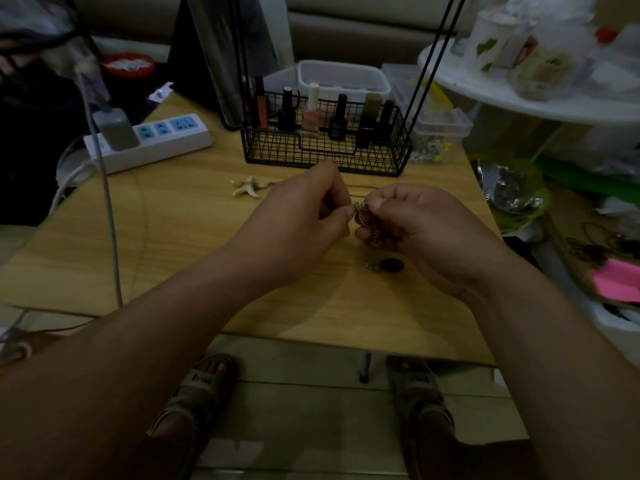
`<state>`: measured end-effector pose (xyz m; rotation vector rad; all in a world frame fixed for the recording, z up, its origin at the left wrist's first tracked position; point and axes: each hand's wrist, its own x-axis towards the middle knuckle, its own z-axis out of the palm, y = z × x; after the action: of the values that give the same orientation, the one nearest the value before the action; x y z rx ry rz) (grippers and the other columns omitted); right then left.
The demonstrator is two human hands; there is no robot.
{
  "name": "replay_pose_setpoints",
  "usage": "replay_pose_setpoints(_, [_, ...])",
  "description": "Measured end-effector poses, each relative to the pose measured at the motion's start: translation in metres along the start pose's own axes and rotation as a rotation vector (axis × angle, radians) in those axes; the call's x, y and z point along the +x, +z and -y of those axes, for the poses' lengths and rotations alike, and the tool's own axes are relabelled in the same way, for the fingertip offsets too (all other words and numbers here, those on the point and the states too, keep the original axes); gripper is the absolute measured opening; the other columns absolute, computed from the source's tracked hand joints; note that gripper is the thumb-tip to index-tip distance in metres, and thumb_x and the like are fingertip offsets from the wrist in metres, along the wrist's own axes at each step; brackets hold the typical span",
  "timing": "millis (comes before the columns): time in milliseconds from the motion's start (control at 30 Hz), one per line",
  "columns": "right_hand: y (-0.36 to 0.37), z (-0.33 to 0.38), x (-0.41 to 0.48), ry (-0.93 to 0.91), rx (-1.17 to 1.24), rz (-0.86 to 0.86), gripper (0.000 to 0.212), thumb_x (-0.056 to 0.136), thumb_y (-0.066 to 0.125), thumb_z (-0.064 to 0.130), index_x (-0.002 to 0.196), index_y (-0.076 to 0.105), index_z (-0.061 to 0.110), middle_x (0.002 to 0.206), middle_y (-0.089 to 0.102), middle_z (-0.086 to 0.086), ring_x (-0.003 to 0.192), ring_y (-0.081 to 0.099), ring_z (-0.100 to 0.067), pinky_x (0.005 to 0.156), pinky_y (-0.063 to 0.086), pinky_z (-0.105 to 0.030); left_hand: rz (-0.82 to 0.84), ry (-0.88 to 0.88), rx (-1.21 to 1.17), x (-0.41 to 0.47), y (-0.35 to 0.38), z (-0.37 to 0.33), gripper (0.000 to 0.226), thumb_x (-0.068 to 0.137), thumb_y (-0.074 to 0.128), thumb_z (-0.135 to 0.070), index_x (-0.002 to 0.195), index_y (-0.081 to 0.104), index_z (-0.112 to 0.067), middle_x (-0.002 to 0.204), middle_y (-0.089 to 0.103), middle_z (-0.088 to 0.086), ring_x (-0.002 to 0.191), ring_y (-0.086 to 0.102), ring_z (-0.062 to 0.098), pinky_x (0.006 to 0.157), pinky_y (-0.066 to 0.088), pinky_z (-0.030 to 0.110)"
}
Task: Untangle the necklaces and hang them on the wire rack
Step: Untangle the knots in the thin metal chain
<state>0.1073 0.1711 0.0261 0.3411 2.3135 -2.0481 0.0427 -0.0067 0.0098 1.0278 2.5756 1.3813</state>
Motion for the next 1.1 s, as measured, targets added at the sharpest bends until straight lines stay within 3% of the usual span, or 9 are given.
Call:
replay_pose_setpoints(133, [0.003, 0.0, -0.002, 0.068, -0.019, 0.003, 0.029, 0.108, 0.049, 0.026, 0.098, 0.071, 0.01, 0.086, 0.071, -0.012, 0.084, 0.065, -0.025, 0.082, 0.051, -0.045, 0.003, 0.014, -0.021, 0.002, 0.0, 0.001, 0.014, 0.098, 0.069, -0.017, 0.096, 0.057, -0.025, 0.088, 0.068, -0.007, 0.08, 0.066, 0.008, 0.059, 0.047, 0.018])
replay_pose_setpoints(267, [0.001, -0.003, 0.0, 0.06, -0.15, -0.073, 0.029, 0.108, 0.051, 0.032, 0.106, 0.071, 0.01, 0.086, 0.075, -0.004, 0.085, 0.073, -0.023, 0.093, 0.056, -0.053, 0.039, 0.004, -0.011, 0.002, 0.0, 0.002, 0.013, 0.1, 0.067, -0.016, 0.111, 0.068, -0.024, 0.085, 0.07, -0.01, 0.079, 0.069, 0.002, 0.062, 0.05, 0.013])
replay_pose_setpoints(367, [0.002, -0.003, 0.001, 0.043, -0.202, -0.093, 0.027, 0.106, 0.054, 0.035, 0.105, 0.07, 0.014, 0.088, 0.077, -0.003, 0.094, 0.075, -0.028, 0.096, 0.054, -0.064, 0.048, -0.024, 0.007, 0.001, 0.0, 0.002, 0.006, 0.1, 0.068, -0.018, 0.102, 0.071, -0.022, 0.079, 0.072, -0.008, 0.075, 0.07, 0.0, 0.063, 0.052, 0.016])
replay_pose_setpoints(467, [0.001, -0.002, 0.002, 0.044, -0.183, -0.117, 0.024, 0.107, 0.052, 0.033, 0.103, 0.068, 0.015, 0.087, 0.071, -0.001, 0.079, 0.071, -0.018, 0.092, 0.057, -0.055, 0.029, -0.079, -0.092, 0.002, -0.003, -0.001, 0.005, 0.101, 0.066, -0.017, 0.097, 0.067, -0.019, 0.081, 0.072, -0.003, 0.073, 0.072, 0.004, 0.06, 0.056, 0.018])
replay_pose_setpoints(567, [0.001, 0.0, 0.002, 0.065, -0.152, -0.112, 0.023, 0.109, 0.049, 0.03, 0.105, 0.066, 0.015, 0.088, 0.069, 0.0, 0.069, 0.066, -0.011, 0.077, 0.055, -0.04, 0.005, -0.138, -0.192, 0.004, -0.008, -0.004, 0.006, 0.103, 0.064, -0.019, 0.097, 0.065, -0.019, 0.09, 0.072, -0.001, 0.08, 0.073, 0.008, 0.066, 0.063, 0.031])
replay_pose_setpoints(667, [0.002, 0.0, 0.001, 0.128, -0.038, -0.084, 0.025, 0.11, 0.047, 0.028, 0.117, 0.062, 0.01, 0.088, 0.073, -0.005, 0.068, 0.066, -0.014, 0.065, 0.052, -0.033, -0.011, -0.158, -0.21, 0.005, -0.009, -0.003, 0.009, 0.103, 0.062, -0.029, 0.097, 0.066, -0.024, 0.095, 0.073, -0.003, 0.091, 0.071, 0.012, 0.079, 0.062, 0.038])
replay_pose_setpoints(833, [0.006, 0.002, 0.001, 0.166, 0.164, -0.075, 0.026, 0.109, 0.048, 0.026, 0.122, 0.059, 0.006, 0.084, 0.069, -0.011, 0.066, 0.059, -0.02, 0.056, 0.05, -0.029, 0.026, -0.279, -0.303, 0.005, -0.008, -0.005, 0.022, 0.105, 0.055, -0.042, 0.1, 0.066, -0.024, 0.09, 0.076, -0.01, 0.09, 0.071, 0.012, 0.082, 0.057, 0.036])
replay_pose_setpoints(967, [0.004, 0.002, -0.001, 0.108, 0.082, -0.003, 0.024, 0.107, 0.051, 0.032, 0.109, 0.063, 0.011, 0.085, 0.064, -0.007, 0.066, 0.054, -0.017, 0.055, 0.049, -0.024, 0.062, -0.275, -0.345, 0.004, -0.007, -0.007, 0.024, 0.107, 0.055, -0.038, 0.104, 0.065, -0.016, 0.086, 0.075, -0.006, 0.077, 0.066, 0.005, 0.075, 0.053, 0.032])
replay_pose_setpoints(1100, [0.0, 0.001, -0.003, 0.034, -0.044, 0.048, 0.024, 0.1, 0.063, 0.029, 0.112, 0.067, 0.009, 0.088, 0.067, -0.001, 0.074, 0.061, -0.016, 0.067, 0.049, -0.03, 0.045, -0.266, -0.371, 0.004, -0.008, -0.007, 0.025, 0.106, 0.057, -0.038, 0.104, 0.067, -0.015, 0.093, 0.075, -0.002, 0.088, 0.07, 0.02, 0.084, 0.059, 0.041])
